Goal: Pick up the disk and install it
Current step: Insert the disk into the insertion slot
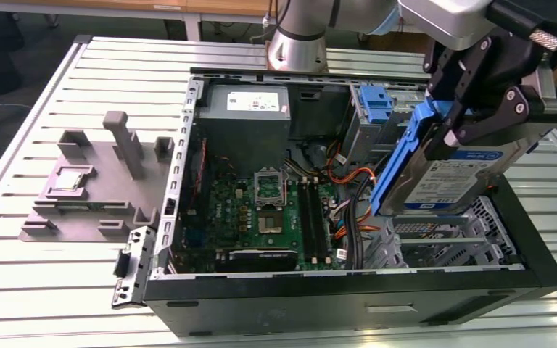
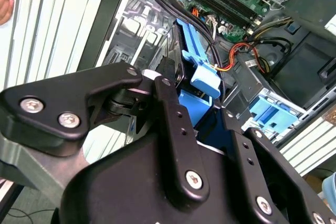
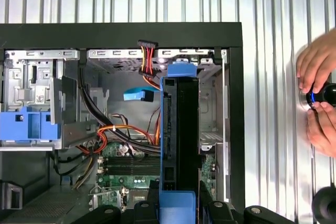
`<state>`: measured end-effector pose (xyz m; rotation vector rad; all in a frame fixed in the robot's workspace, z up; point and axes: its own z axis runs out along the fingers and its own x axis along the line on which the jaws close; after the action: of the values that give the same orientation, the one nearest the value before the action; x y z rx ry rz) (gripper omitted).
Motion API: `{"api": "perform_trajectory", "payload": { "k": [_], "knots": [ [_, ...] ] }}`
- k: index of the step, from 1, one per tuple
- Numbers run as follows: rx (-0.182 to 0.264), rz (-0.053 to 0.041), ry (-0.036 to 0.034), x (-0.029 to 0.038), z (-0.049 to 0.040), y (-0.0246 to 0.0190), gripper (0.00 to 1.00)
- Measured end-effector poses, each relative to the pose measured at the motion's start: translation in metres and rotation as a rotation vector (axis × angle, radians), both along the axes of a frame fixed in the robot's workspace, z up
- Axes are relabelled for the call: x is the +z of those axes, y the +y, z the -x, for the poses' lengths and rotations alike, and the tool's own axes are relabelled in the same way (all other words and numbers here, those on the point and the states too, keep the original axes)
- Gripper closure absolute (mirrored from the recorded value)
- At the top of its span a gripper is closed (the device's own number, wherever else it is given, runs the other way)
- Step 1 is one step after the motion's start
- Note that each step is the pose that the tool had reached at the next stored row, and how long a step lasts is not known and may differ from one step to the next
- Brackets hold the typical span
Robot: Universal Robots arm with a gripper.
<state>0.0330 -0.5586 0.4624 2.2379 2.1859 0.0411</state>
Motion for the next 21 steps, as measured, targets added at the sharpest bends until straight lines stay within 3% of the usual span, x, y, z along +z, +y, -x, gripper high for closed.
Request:
{"api": "perform_trajectory", "payload": {
  "k": [4,12,21],
  "knots": [
    [0.0,0.0077,0.0002,-0.0001,-0.002,-0.0001,0.64],
    [-0.001,0.008,0.0002,-0.0025,-0.0092,-0.0003,0.64],
    [-0.004,0.0079,0.0001,-0.0067,-0.017,-0.0056,0.64]
  ]
}}
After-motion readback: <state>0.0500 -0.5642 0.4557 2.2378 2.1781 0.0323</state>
